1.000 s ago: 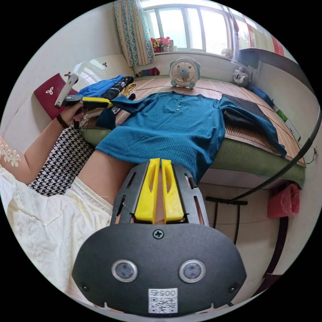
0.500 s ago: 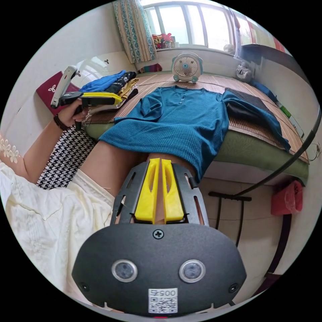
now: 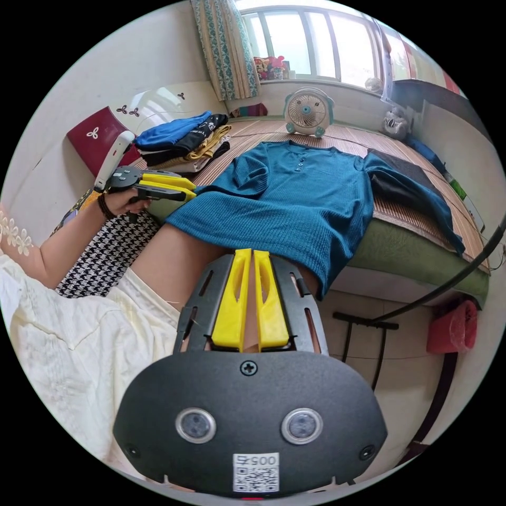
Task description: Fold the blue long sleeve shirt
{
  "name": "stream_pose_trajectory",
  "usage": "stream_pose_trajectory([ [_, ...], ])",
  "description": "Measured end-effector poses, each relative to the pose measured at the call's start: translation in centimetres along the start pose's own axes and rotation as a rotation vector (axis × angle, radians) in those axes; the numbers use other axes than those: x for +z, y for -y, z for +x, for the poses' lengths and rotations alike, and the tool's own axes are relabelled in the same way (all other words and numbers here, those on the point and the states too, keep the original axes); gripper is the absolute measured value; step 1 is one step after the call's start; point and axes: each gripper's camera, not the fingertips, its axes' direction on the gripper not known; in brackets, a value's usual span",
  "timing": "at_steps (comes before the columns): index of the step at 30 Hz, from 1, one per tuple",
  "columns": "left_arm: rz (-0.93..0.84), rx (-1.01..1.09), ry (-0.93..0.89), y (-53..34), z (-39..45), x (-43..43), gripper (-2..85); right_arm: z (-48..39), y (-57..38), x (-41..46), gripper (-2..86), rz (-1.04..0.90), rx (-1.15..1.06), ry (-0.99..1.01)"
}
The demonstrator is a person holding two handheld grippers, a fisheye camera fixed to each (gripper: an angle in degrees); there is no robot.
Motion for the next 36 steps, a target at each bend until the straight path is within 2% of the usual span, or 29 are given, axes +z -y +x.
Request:
stream_pose_trajectory([
  [4,0.001,-0.070,-0.121,-0.4,-1.6,0.1,4.7,-0.1,-0.2,-0.1,-0.8,0.000,0.008,0.005],
  [12,-0.006,-0.030,-0.107,-2.0,-2.6,-1.4,1.3,-0.9,0.4,0.4,-0.9,-0.010,0.012,-0.001],
  [20,0.098,-0.039,-0.123,-4.1,-3.7,-5.1,0.6,-1.8,0.9,1.2,-0.9,-0.030,0.000,0.005],
  [26,0.201,-0.076,-0.259,-2.0,-5.5,-7.8,0.3,-2.3,1.7,1.2,-0.9,-0.037,-0.013,-0.008],
  [32,0.316,-0.147,-0.240,0.8,-11.9,-14.7,0.1,-3.5,3.0,1.1,-0.9,-0.038,-0.034,-0.034],
  [36,0.427,-0.272,-0.128,-0.4,-19.4,-22.5,0.0,-4.2,3.7,1.3,-0.9,-0.041,-0.037,-0.044],
])
